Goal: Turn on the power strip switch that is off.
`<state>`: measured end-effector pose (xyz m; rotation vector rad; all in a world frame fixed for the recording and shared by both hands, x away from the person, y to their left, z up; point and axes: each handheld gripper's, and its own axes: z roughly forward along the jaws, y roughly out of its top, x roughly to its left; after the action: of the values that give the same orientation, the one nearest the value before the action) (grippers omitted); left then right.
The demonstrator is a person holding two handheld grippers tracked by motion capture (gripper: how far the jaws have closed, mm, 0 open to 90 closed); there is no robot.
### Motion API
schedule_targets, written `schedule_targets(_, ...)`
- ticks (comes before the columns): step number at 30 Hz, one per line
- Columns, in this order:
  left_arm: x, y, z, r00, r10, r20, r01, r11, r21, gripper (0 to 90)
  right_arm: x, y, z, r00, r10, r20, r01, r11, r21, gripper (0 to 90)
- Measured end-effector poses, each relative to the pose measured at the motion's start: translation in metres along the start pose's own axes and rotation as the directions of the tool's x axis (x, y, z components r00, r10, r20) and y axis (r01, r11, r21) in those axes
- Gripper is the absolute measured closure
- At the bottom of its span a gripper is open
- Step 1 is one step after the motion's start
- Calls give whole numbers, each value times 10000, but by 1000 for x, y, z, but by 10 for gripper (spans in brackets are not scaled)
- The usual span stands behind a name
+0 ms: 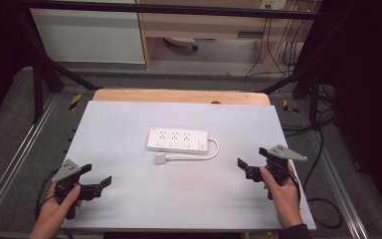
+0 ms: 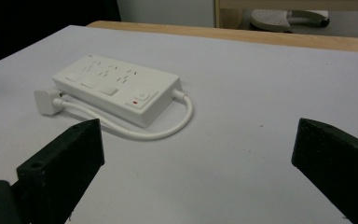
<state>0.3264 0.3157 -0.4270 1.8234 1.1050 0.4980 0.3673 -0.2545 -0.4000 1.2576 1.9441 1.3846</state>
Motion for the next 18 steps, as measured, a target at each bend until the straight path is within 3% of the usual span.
schedule_targets(8,0,0,1,10000,-12,3,12,10000,29,76,3,8,6,10000,-1,16,1,9998,-208,25)
schedule_targets(18,0,0,1,10000,45,1,-45,10000,51,75,9,19,11,9996,-245,-127,244,9997,-84,24)
